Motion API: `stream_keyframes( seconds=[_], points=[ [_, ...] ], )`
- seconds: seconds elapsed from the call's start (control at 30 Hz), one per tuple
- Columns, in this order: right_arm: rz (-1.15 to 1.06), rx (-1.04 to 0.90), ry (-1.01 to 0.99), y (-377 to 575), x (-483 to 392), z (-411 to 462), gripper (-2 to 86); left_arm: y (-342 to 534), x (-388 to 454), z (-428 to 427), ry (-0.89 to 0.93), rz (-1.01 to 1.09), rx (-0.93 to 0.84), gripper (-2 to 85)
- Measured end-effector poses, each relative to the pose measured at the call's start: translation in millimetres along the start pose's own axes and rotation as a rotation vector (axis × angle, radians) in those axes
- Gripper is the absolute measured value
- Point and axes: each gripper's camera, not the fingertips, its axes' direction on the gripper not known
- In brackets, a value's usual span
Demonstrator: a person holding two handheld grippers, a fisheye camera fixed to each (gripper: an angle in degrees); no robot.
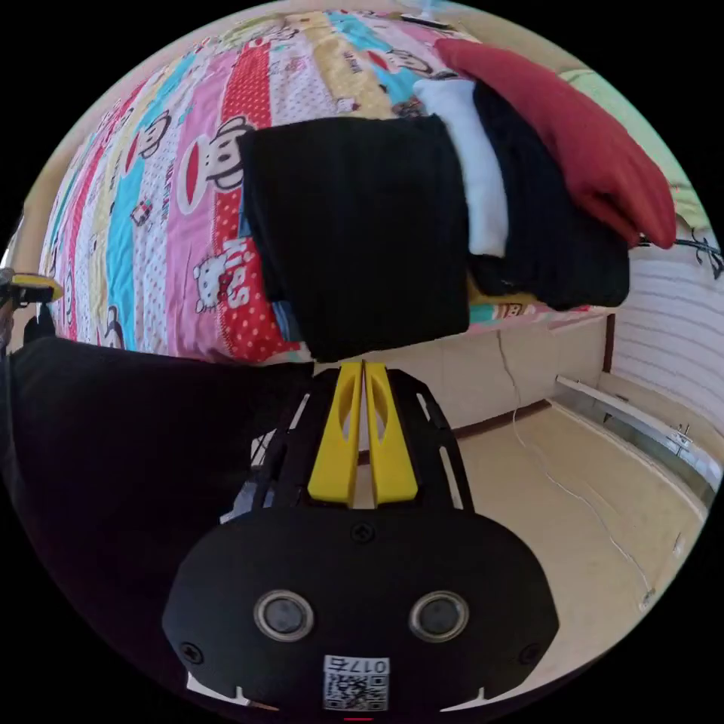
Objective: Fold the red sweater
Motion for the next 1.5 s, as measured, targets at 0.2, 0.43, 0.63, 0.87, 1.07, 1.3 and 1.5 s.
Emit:
stream_keyframes(
  seconds=[0.2,0.43,0.63,0.87,1.07,1.3,1.5],
  points=[
    [0.289,0.551,-0.175,3,166,-147,2.5,10,21,62,0.079,-0.163,-0.158,-0.6],
    [0.289,0.509,-0.254,-61,296,-170,10.7,115,-24,141,0.502,-0.763,-0.169,-0.8],
    [0.185,0.526,-0.486,-50,264,-143,4.8,180,-15,157,0.862,-0.947,0.233,-0.9],
    [-0.452,0.835,-1.236,-28,148,-225,2.9,190,-17,89,1.158,-0.744,0.924,1.7],
    [-1.058,0.629,-1.346,-21,22,-287,2.9,154,-16,-1,1.057,-0.456,1.04,4.5],
    [-1.224,-0.219,-0.452,12,-158,-146,2.4,130,-12,34,1.114,-0.521,0.82,5.2],
    [-1.187,-0.131,-0.262,-22,-169,-164,2.5,137,-14,76,1.115,-0.589,0.661,5.5]
  ],
)
